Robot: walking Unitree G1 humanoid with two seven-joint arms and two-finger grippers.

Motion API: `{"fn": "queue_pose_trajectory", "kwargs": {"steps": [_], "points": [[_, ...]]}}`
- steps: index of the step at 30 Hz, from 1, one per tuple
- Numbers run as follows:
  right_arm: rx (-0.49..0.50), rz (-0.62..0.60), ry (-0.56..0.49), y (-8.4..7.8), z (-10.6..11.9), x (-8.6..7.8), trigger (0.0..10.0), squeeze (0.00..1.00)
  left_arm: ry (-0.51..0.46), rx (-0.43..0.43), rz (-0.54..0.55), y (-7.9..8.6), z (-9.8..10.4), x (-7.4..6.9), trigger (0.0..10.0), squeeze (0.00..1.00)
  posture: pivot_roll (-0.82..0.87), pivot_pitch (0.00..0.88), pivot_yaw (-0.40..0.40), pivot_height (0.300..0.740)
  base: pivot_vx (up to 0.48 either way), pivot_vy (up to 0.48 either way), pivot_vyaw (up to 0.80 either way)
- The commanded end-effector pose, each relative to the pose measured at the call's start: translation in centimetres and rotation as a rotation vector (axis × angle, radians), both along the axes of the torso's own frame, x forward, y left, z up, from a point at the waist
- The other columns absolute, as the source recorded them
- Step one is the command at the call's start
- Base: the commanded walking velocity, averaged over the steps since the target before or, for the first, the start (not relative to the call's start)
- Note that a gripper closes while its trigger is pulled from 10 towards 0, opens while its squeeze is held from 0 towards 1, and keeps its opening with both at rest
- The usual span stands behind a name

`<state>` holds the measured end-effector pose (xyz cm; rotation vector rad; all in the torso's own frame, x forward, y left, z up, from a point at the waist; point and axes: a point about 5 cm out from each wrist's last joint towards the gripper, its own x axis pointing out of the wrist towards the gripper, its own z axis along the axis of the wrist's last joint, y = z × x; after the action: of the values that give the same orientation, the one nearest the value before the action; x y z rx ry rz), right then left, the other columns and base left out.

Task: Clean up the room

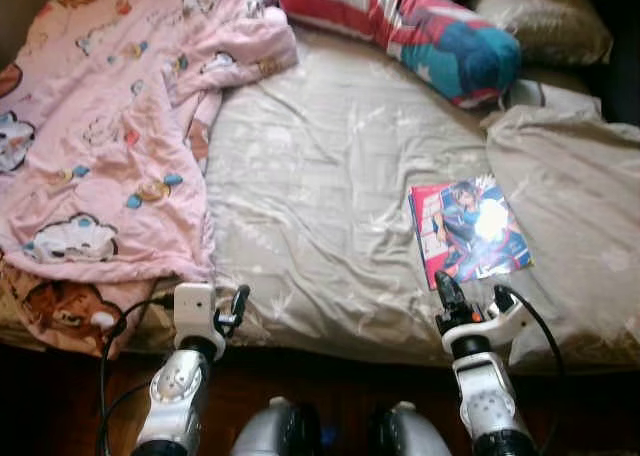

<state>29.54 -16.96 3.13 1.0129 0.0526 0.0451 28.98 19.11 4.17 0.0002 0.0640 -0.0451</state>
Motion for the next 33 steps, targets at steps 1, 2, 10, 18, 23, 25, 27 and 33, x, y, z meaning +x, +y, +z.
{"fn": "queue_pose_trajectory", "kwargs": {"steps": [1,2,10,18,23,25,27,33], "points": [[-0.009,-0.025,-0.015,-0.50,0.00,-0.20,10.0,0.00,0.017,0.009,-0.020,-0.12,-0.40,-0.46,10.0,0.00,0.08,0.239,0.001,0.660,0.000,0.000,0.00],[-0.006,-0.031,-0.014,-0.52,-0.01,-0.18,10.0,0.00,0.015,0.009,-0.021,-0.13,-0.38,-0.45,10.0,0.00,0.08,0.240,0.002,0.660,0.000,0.000,0.00],[-0.008,-0.037,-0.010,-0.56,-0.05,-0.19,10.0,0.00,0.011,0.011,-0.025,-0.18,-0.21,-0.33,10.0,0.00,0.08,0.250,0.004,0.660,0.000,0.000,0.00],[-0.007,-0.038,-0.009,-0.48,-0.12,-0.21,10.0,0.00,0.012,0.052,-0.024,-0.17,-0.08,-0.19,10.0,0.00,0.08,0.259,0.005,0.660,0.000,-0.311,0.00],[-0.007,-0.036,-0.011,-0.41,-0.08,-0.15,10.0,0.00,0.013,0.053,-0.024,-0.11,-0.03,-0.19,10.0,0.00,0.09,0.261,0.005,0.660,0.000,-0.448,0.00],[-0.007,-0.034,-0.012,-0.36,-0.10,-0.17,10.0,0.00,0.012,0.052,-0.023,-0.12,-0.03,-0.19,10.0,0.00,0.09,0.261,0.005,0.660,0.000,-0.442,0.00],[-0.009,-0.033,-0.011,-0.31,-0.12,-0.18,10.0,0.00,0.012,0.050,-0.022,-0.12,-0.03,-0.19,10.0,0.00,0.09,0.261,0.005,0.660,0.000,-0.373,0.00],[-0.010,-0.032,-0.012,-0.34,-0.15,-0.20,10.0,0.00,-0.007,0.027,-0.015,-0.17,0.16,-0.18,10.0,0.00,0.09,0.262,0.003,0.660,0.000,0.000,0.00]]}}
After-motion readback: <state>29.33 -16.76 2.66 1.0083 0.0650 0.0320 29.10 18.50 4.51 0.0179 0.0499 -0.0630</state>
